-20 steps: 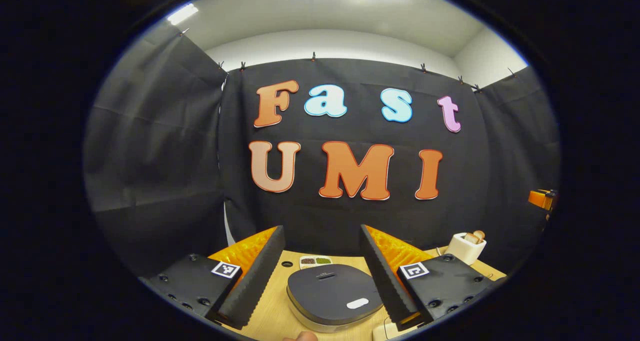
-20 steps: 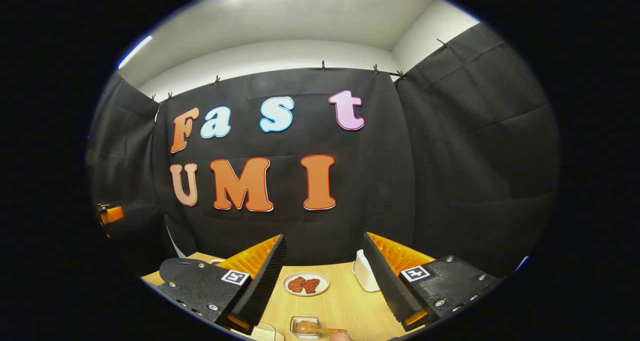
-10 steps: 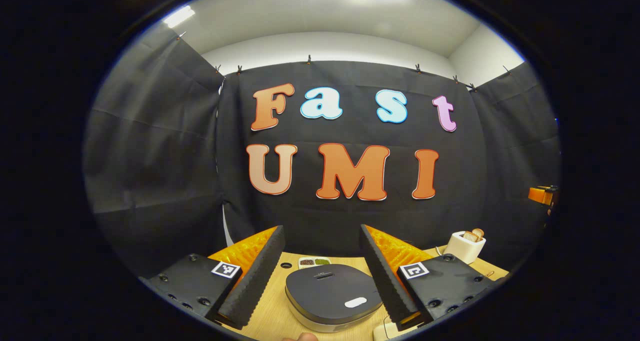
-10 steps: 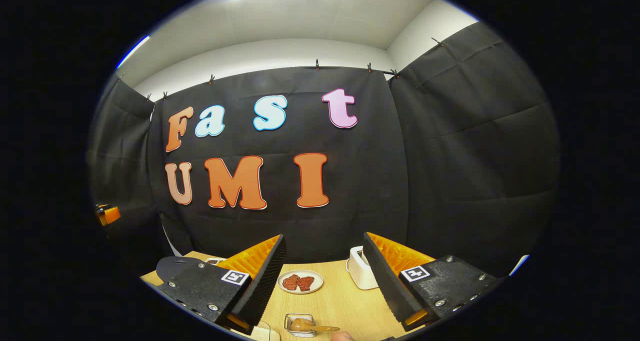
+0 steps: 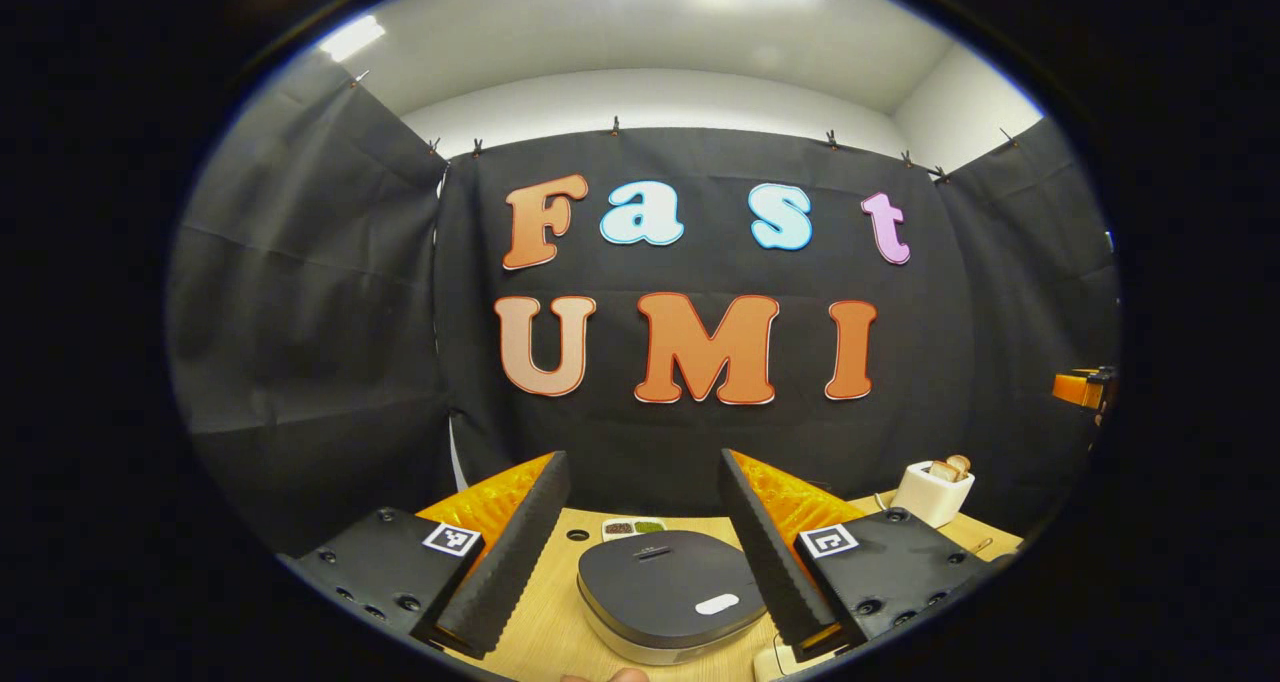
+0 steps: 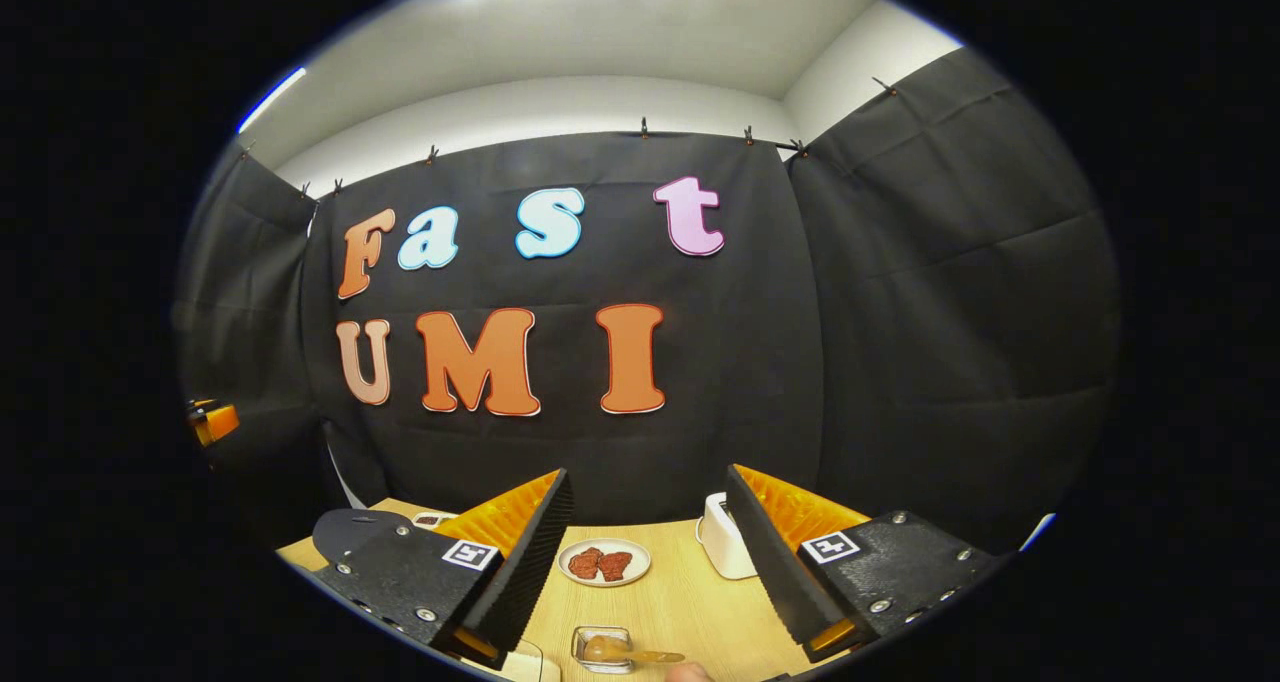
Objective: Close the left gripper, press the button to open the rice cooker; take a wooden spoon from the chopstick holder with the right hand, scoop a spoonful of rice and pour it into the rice cooker, then put the wooden spoon back into the chopstick holder.
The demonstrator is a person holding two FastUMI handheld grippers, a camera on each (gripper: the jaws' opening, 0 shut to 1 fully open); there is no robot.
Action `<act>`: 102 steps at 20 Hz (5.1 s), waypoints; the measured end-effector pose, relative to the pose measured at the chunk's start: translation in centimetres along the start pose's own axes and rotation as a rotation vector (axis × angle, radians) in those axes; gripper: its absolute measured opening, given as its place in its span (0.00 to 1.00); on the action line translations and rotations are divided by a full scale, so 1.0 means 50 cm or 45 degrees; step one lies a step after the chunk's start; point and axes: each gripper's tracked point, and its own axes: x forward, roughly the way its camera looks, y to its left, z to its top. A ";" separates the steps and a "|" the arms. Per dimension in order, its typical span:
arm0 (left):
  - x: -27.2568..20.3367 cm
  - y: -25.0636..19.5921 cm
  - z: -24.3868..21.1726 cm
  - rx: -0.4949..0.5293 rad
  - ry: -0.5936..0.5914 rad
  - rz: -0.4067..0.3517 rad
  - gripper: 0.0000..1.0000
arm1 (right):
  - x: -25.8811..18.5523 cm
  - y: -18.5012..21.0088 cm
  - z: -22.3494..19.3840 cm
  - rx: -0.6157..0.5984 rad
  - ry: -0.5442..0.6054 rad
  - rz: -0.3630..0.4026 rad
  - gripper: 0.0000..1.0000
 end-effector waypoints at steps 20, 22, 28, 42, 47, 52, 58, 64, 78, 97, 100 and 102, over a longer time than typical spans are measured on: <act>0.047 -0.137 -0.275 0.001 0.511 -0.286 0.05 | 0.016 -0.042 -0.063 0.039 0.064 -0.048 0.95; 0.051 -0.148 -0.320 0.007 0.579 -0.296 0.04 | 0.020 -0.045 -0.084 0.045 0.091 -0.045 0.95; 0.076 -0.175 -0.424 0.038 0.747 -0.328 0.04 | 0.027 -0.069 -0.110 0.053 0.122 -0.063 0.95; 0.104 -0.190 -0.537 0.066 0.942 -0.319 0.05 | 0.040 -0.078 -0.144 0.090 0.151 -0.057 0.95; 0.110 -0.186 -0.542 -0.313 1.094 -0.426 0.05 | 0.039 -0.052 -0.159 0.105 0.179 -0.009 0.95; 0.111 -0.183 -0.543 -0.215 1.063 -0.441 0.05 | 0.042 -0.023 -0.172 0.094 0.209 0.032 0.95; 0.159 -0.134 -0.288 0.080 0.446 -0.176 0.05 | 0.023 0.010 -0.151 0.074 0.177 0.060 0.95; 0.076 -0.117 -0.166 0.139 0.187 -0.103 0.02 | -0.001 0.005 -0.128 0.055 0.098 0.027 0.94; 0.050 0.025 -0.186 -0.041 0.185 -0.031 0.73 | -0.010 -0.042 -0.320 0.017 0.140 -0.117 0.95; 0.048 0.095 -0.246 -0.027 0.169 0.061 1.00 | 0.022 -0.005 -0.590 0.487 0.231 -0.152 0.75; 0.044 0.090 -0.249 -0.029 0.173 0.054 1.00 | 0.032 0.008 -0.577 0.551 0.241 -0.116 0.44; 0.044 0.086 -0.250 -0.030 0.173 0.046 0.99 | 0.039 0.031 -0.567 0.609 0.251 -0.067 0.33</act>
